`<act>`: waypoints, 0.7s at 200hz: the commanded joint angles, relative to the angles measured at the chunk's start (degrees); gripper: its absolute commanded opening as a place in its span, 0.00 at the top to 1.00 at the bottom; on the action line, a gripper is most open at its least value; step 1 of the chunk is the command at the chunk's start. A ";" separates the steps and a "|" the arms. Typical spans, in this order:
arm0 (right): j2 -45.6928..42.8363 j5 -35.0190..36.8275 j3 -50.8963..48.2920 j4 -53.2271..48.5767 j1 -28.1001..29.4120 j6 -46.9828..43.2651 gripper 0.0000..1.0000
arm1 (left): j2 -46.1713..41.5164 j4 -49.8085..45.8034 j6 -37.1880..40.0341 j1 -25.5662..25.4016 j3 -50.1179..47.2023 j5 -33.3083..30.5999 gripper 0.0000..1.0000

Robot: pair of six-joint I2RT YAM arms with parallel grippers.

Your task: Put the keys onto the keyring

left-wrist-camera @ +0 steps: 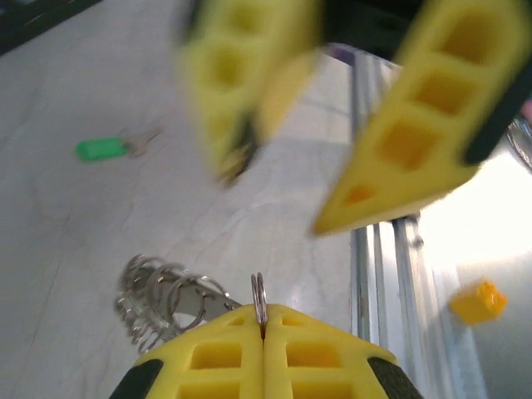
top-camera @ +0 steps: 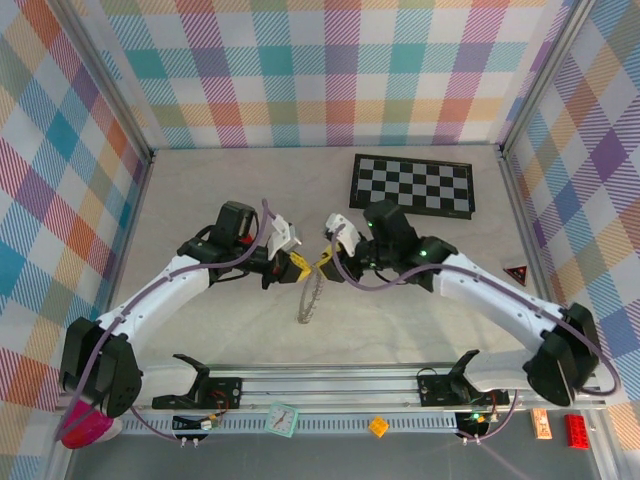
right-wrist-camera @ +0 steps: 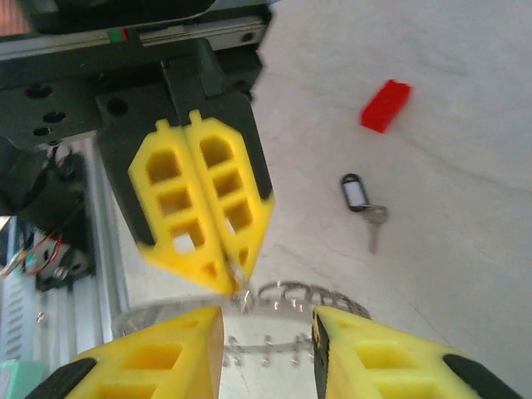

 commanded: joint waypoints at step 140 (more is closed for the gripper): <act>7.73 3.71 -9.52 32.55 10.50 5.90 0.74 | 7.15 -33.55 -92.58 -0.95 23.40 -24.38 1.00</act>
